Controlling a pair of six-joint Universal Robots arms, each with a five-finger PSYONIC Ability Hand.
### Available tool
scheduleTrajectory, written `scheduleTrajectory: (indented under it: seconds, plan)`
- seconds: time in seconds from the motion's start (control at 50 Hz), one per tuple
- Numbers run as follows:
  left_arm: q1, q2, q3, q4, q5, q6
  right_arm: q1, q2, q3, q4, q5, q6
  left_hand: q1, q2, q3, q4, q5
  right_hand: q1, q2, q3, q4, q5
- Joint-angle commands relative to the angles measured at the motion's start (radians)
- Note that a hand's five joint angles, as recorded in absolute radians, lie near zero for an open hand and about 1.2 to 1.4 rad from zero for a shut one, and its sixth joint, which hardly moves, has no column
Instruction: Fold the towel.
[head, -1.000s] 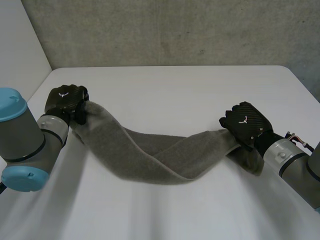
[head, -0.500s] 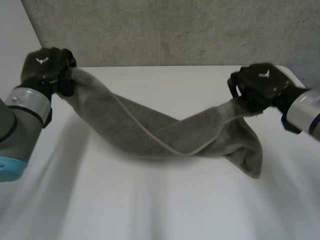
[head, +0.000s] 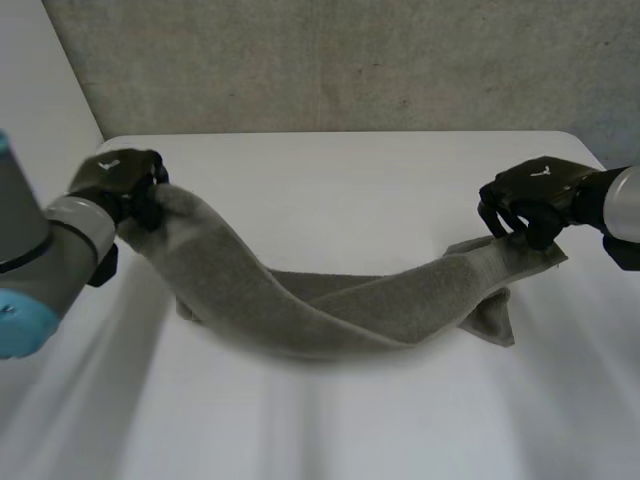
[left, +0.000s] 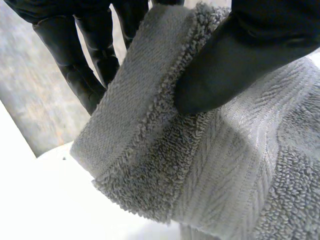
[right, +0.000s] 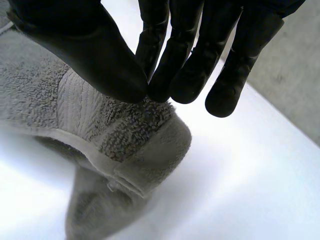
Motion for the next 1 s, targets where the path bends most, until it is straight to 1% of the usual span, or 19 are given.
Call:
scheduleTrajectory:
  seconds: [0.02, 0.04, 0.06, 0.08, 0.1, 0.14, 0.16, 0.2, 0.28, 0.42, 0.52, 0.58, 0.7, 0.8, 0.84, 0.86, 0.9, 0.92, 1.0]
  plan:
    - [-0.011, -0.114, 0.213, -0.004, 0.004, 0.034, 0.053, 0.110, -0.177, -0.188, 0.060, 0.116, -0.028, -0.115, -0.151, -0.130, -0.272, 0.073, 0.054, 0.047, 0.052, 0.061]
    - [-0.015, -0.110, 0.256, 0.022, 0.002, 0.031, 0.075, 0.106, -0.188, -0.293, 0.076, 0.164, -0.028, -0.115, -0.151, -0.130, -0.272, 0.073, 0.054, 0.047, 0.052, 0.061]
    - [-0.015, -0.110, 0.256, 0.022, 0.002, 0.031, 0.075, 0.106, -0.188, -0.294, 0.076, 0.164, -0.028, -0.115, -0.151, -0.130, -0.272, 0.073, 0.054, 0.047, 0.052, 0.061]
    - [-0.021, -0.101, 0.288, 0.072, 0.001, 0.025, 0.092, 0.098, -0.188, -0.416, 0.094, 0.211, -0.028, -0.115, -0.151, -0.130, -0.272, 0.073, 0.054, 0.047, 0.052, 0.061]
    - [-0.021, -0.101, 0.288, 0.073, 0.001, 0.025, 0.092, 0.098, -0.188, -0.417, 0.094, 0.212, -0.028, -0.115, -0.151, -0.130, -0.272, 0.073, 0.054, 0.047, 0.052, 0.061]
    - [-0.031, -0.046, 0.299, 0.239, -0.004, 0.007, 0.104, 0.029, -0.134, -0.699, 0.157, 0.307, -0.028, -0.115, -0.151, -0.130, -0.272, 0.073, 0.054, 0.047, 0.052, 0.061]
    - [-0.031, -0.046, 0.299, 0.240, -0.004, 0.007, 0.104, 0.029, -0.133, -0.701, 0.157, 0.307, -0.028, -0.115, -0.151, -0.130, -0.272, 0.073, 0.054, 0.047, 0.052, 0.061]
    - [-0.030, 0.030, 0.270, 0.419, -0.013, -0.041, 0.107, -0.098, -0.034, -0.931, 0.229, 0.386, -0.028, -0.115, -0.151, -0.130, -0.272, 0.073, 0.054, 0.047, 0.052, 0.061]
    - [-0.027, 0.075, 0.252, 0.481, -0.019, -0.102, 0.095, -0.186, 0.038, -1.036, 0.257, 0.439, -0.028, -0.115, -0.151, -0.130, -0.272, 0.073, 0.054, 0.047, 0.052, 0.061]
    - [0.012, 0.095, 0.201, 0.442, -0.015, -0.180, 0.092, -0.204, 0.063, -0.956, 0.218, 0.462, -0.028, -0.115, -0.151, -0.130, -0.272, 0.073, 0.054, 0.047, 0.052, 0.061]
    - [0.048, 0.081, 0.034, 0.401, 0.001, -0.184, 0.093, -0.183, 0.095, -0.750, 0.099, 0.453, -0.028, -0.115, -0.151, -0.130, -0.272, 0.073, 0.054, 0.047, 0.052, 0.061]
    - [0.054, 0.065, -0.067, 0.409, 0.027, -0.174, 0.095, -0.158, 0.173, -0.698, 0.050, 0.434, -0.028, -0.115, -0.151, -0.130, -0.272, 0.073, 0.054, 0.047, 0.052, 0.061]
    - [0.059, -0.031, -0.161, 0.424, 0.070, -0.168, 0.106, -0.122, 0.309, -0.699, 0.036, 0.341, -0.028, -0.115, -0.151, -0.130, -0.272, 0.073, 0.054, 0.047, 0.052, 0.061]
    - [0.059, -0.098, -0.187, 0.413, 0.084, -0.101, 0.124, -0.059, 0.398, -0.692, 0.045, 0.224, -0.057, -0.144, -0.180, -0.159, -0.301, 0.073, 0.054, 0.047, 0.052, 0.061]
    - [0.064, -0.113, -0.204, 0.387, 0.084, 0.003, 0.116, -0.034, 0.436, -0.689, 0.047, 0.183, -0.162, -0.249, -0.285, -0.264, -0.406, 0.073, 0.054, 0.047, 0.052, 0.061]
    - [0.064, -0.114, -0.204, 0.387, 0.084, 0.004, 0.116, -0.034, 0.436, -0.689, 0.047, 0.183, -0.163, -0.250, -0.286, -0.265, -0.407, 0.073, 0.054, 0.047, 0.052, 0.061]
    - [0.077, -0.107, -0.230, 0.372, 0.088, 0.106, 0.113, -0.031, 0.465, -0.687, 0.045, 0.174, -0.460, -0.548, -0.584, -0.563, -0.705, 0.073, 0.054, 0.047, 0.052, 0.061]
    - [0.078, -0.107, -0.230, 0.372, 0.088, 0.106, 0.113, -0.031, 0.465, -0.687, 0.045, 0.174, -0.462, -0.549, -0.585, -0.564, -0.706, 0.073, 0.054, 0.047, 0.052, 0.061]
    - [0.094, -0.062, -0.267, 0.367, 0.094, 0.201, 0.113, -0.033, 0.490, -0.687, 0.040, 0.170, -0.752, -0.839, -0.876, -0.854, -0.996, 0.073, 0.054, 0.047, 0.052, 0.061]
